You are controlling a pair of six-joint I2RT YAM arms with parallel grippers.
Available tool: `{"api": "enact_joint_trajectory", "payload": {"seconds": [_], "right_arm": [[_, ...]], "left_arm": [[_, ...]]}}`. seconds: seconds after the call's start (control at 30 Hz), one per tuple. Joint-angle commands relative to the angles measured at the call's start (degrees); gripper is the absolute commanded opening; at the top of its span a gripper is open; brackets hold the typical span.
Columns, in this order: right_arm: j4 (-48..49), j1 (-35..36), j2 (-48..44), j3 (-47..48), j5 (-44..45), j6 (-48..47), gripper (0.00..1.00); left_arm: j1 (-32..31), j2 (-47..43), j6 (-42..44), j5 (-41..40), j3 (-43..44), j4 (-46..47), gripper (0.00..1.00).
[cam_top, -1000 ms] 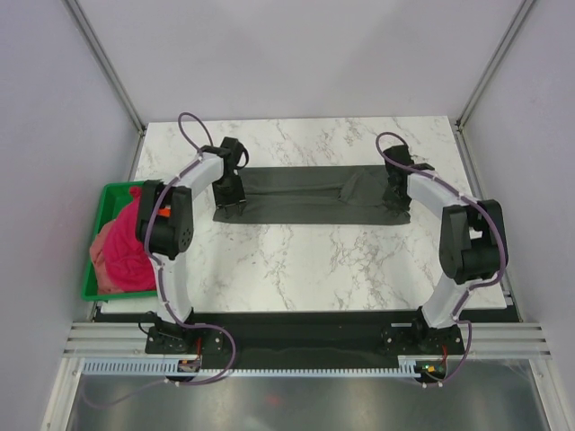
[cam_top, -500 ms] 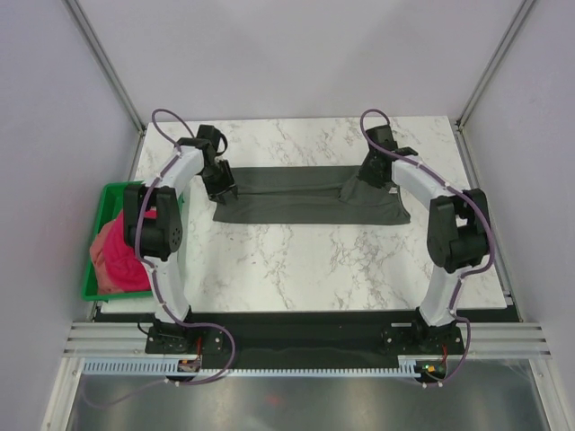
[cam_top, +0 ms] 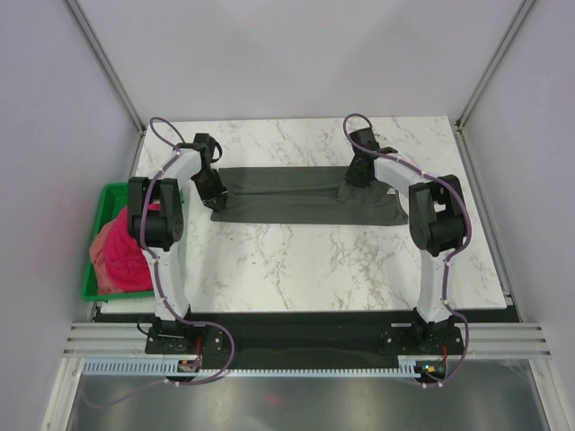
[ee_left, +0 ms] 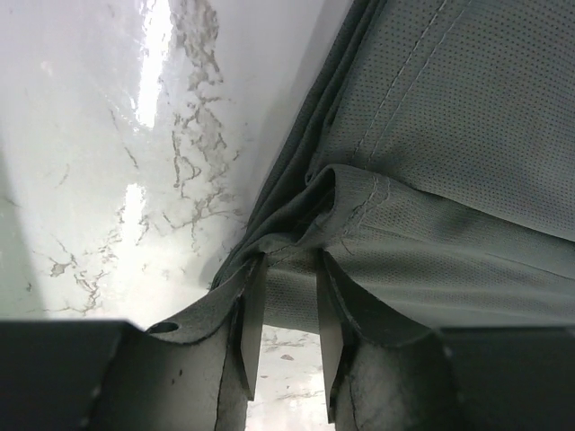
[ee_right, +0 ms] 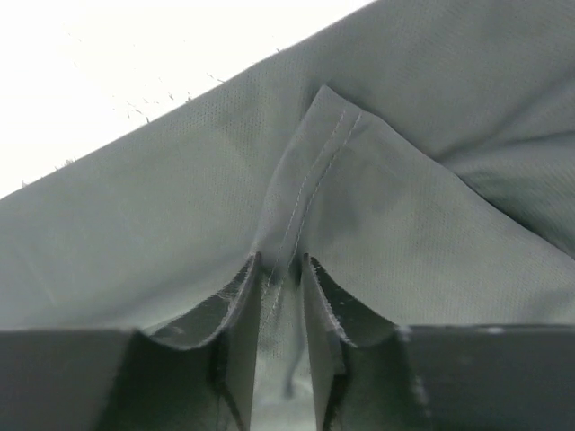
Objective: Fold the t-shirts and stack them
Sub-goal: Fold the tshirt
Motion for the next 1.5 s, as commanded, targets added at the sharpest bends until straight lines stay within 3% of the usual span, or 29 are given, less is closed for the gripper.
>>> {"api": "enact_joint_trajectory", "payload": {"seconds": [0.0, 0.27, 0.43, 0.6, 0.7, 1.0, 1.47], "right_arm": [[3.23, 0.30, 0.49, 2.46, 0.49, 0.93, 0.30], [5.52, 0.73, 1.81, 3.25, 2.77, 1.46, 0.33], [1.59, 0.65, -2.05, 3.07, 3.12, 2.51, 0.41], [-13.01, 0.65, -6.17, 5.45, 7.70, 15.94, 0.49], [-12.06, 0.65, -8.99, 1.42, 4.45, 21.73, 0.56], [-12.32, 0.65, -13.31, -9.66, 6.28, 39.42, 0.57], [-8.72, 0.47, -6.02, -10.46, 12.61, 39.00, 0.56]], "left_arm": [[0.51, -0.90, 1.05, -4.79, -1.34, 0.57, 0.36], [0.51, -3.80, 0.87, -8.39, -3.98, 0.48, 0.40], [0.43, -8.37, 2.72, -4.45, -2.75, 0.40, 0.45], [0.43, -13.99, 4.03, -2.26, -2.05, 0.48, 0.54], [-0.18, -17.95, 3.86, 4.32, -2.57, 0.92, 0.56], [-7.65, -25.77, 5.01, 9.17, -1.78, 1.71, 0.58], [-11.44, -32.37, 4.48, 8.22, -2.39, 1.63, 0.59]]}}
